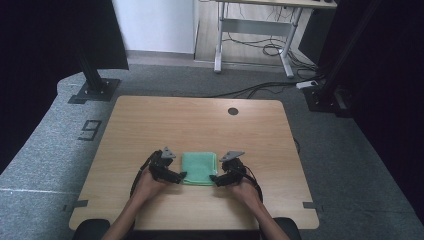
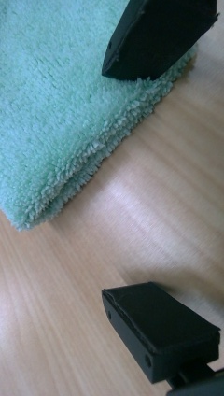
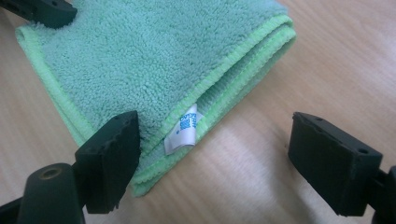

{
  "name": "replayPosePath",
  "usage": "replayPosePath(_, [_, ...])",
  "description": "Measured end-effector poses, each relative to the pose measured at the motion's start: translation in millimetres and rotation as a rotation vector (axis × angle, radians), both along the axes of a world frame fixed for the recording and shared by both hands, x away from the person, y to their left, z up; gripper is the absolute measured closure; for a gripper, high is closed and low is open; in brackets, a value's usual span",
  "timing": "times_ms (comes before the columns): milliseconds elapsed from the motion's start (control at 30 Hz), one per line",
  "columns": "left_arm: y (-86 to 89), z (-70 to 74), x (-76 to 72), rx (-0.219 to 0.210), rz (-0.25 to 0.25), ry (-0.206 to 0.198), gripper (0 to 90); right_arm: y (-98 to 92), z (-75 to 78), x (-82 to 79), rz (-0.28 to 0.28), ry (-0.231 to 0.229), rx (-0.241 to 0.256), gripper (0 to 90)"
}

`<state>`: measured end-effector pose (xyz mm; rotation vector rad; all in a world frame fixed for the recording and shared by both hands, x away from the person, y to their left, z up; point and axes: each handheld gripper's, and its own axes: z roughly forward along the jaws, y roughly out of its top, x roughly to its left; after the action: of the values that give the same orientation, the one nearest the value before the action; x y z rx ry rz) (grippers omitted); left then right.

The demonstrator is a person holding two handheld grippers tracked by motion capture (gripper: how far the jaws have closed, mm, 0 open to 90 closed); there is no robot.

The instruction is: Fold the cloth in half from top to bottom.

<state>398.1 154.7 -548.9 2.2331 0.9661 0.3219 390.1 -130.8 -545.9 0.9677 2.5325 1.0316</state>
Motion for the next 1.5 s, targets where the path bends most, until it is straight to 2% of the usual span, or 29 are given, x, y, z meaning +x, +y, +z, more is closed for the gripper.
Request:
replayPosePath(467, [-0.6, 0.1, 28.5, -0.001, 0.029, 0.000, 0.0, 1.7, 0.5, 22.6, -0.031, -0.014, -0.006, 18.1])
replayPosePath(800, [-5.2, 0.2, 47.0, 0.001, 0.050, -0.002, 0.0, -1.9, -0.3, 36.9, -0.067, -0.006, 0.013, 19.4])
replayPosePath(933, [-5.6, 0.1, 47.2, -0.004, 0.055, 0.000, 0.0, -4.2, -1.5, 39.9, -0.073, -0.002, 0.028, 19.4])
replayPosePath(1200, [-7.1, 1.4, 44.5, -0.007, 0.070, 0.006, 0.7, -3.2, 1.1, 38.3, -0.076, 0.007, 0.027, 21.6])
replayPosePath(1500, [-6.2, 15.1, 33.9, -0.019, 0.049, -0.010, 1.0, -3.9, 11.3, 33.4, -0.060, -0.006, 0.034, 16.3])
